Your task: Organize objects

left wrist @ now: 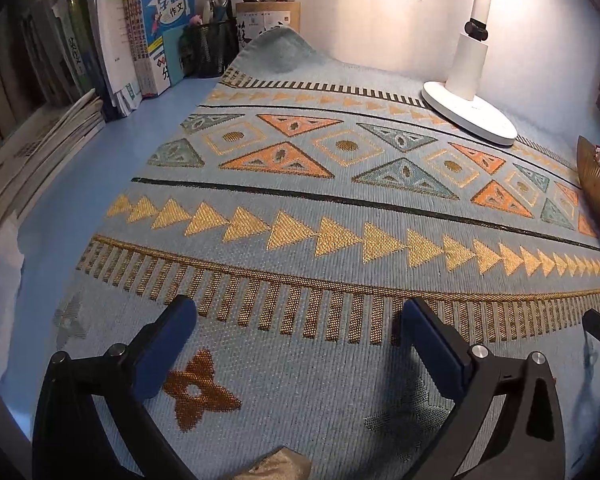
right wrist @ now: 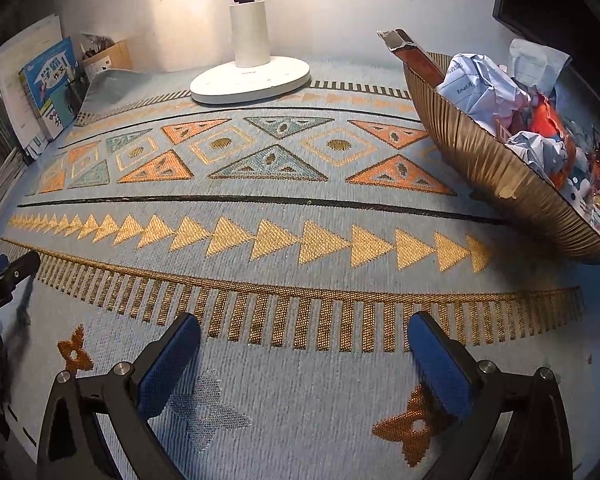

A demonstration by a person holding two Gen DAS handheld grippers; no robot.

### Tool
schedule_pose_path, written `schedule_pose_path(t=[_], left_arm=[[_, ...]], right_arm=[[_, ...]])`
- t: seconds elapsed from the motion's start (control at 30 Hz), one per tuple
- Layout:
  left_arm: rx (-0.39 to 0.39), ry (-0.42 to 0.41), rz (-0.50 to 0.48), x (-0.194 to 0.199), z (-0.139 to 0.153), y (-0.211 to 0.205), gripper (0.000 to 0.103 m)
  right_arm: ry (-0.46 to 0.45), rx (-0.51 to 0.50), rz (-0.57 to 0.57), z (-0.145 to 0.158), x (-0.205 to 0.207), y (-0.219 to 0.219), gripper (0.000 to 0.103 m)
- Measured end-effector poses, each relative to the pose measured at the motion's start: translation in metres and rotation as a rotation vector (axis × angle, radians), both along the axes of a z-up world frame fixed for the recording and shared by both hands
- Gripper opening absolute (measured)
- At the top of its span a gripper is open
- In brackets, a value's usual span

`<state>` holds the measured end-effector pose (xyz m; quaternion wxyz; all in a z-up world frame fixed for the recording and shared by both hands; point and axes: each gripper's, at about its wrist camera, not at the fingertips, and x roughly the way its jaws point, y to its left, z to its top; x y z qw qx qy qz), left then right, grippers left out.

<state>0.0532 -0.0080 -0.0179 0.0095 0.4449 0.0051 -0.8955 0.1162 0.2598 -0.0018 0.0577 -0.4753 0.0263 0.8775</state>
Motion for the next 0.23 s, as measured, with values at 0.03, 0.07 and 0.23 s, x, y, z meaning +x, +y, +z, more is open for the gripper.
schedule_pose_path(t=[0.03, 0.07, 0.23], left_arm=[[0.0, 0.0, -0.001, -0.0004, -0.0003, 0.0, 0.103], [0.0, 0.0, -0.002, -0.0006, -0.0003, 0.0, 0.103], [0.0, 0.0, -0.004, -0.0011, -0.001, -0.0002, 0.103]], right_arm=[[0.001, 0.0, -0.001, 0.0, -0.0002, -0.0002, 0.103], [0.001, 0.0, -0.002, -0.0002, -0.0001, -0.0007, 0.103], [0.001, 0.0, -0.001, -0.0002, -0.0006, -0.0004, 0.103]])
